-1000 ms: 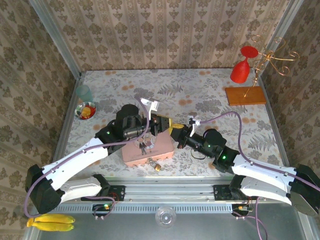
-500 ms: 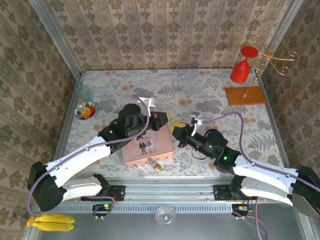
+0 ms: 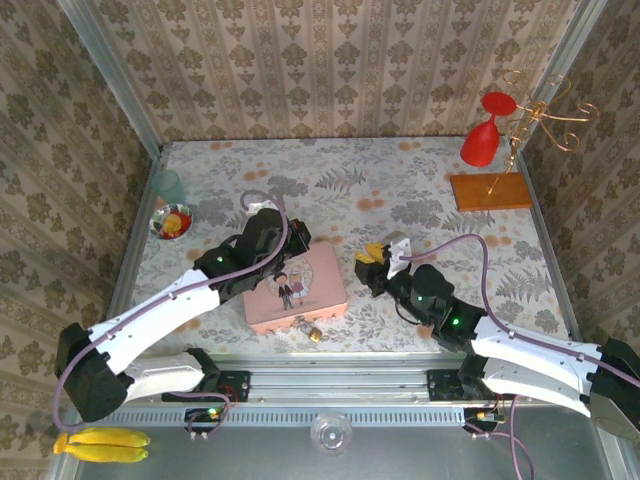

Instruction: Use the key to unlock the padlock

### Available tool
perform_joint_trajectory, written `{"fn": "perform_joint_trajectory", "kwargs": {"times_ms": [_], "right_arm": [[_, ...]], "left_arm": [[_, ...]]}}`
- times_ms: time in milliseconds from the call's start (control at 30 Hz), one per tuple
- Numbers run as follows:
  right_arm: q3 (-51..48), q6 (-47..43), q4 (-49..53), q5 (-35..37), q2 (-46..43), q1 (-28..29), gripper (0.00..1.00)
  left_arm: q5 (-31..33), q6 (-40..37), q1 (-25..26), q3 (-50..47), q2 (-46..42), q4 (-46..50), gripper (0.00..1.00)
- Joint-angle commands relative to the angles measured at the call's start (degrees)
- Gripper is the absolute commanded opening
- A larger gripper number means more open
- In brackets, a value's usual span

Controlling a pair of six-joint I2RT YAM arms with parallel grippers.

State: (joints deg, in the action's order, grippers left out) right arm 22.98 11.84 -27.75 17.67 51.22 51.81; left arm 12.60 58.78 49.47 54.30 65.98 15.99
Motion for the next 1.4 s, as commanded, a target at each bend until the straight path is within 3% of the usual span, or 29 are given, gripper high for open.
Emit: {"fn": "perform_joint_trajectory", "kwargs": {"times_ms": [0,367,500,800,900,1033,1233,1367], "right_arm": [[0.1,-6.3,-1.7,2.5,-1.4,0.4,0.38],[0.6,-6.3,-5.3,1.9,1.6,0.4,0.54],[0.4,-6.0,-5.0,0.7,0.3,0.4,0.55],[-1.5,-3.2,6.2,1.0,-10.5,0.4,0.59],[-5.1,-1.3,5.8,1.5,-15.6,0.2,0.7],[-4.9,0.7,10.9,2.2,-20.0,0.2,0.74],[-2.3,1.4,19.8,7.1,-22.1,0.0,0.83],[0.0,1.7,22.9,6.1,-21.1,-0.1,0.88]], "left_arm": [[4.4,5.1,0.4,2.5,1.7,4.6,0.0],[5.1,6.9,2.2,5.6,4.5,6.3,0.0],[5.6,8.1,2.8,7.2,4.6,8.6,0.0],[8.1,10.8,5.5,9.4,3.9,12.2,0.0],[8.5,10.2,5.8,9.8,4.1,13.4,0.0],[7.0,10.1,5.2,10.6,5.1,14.6,0.0],[5.7,10.5,5.0,9.7,7.0,10.3,0.0],[5.6,9.6,4.7,9.6,6.6,9.8,0.0]]}}
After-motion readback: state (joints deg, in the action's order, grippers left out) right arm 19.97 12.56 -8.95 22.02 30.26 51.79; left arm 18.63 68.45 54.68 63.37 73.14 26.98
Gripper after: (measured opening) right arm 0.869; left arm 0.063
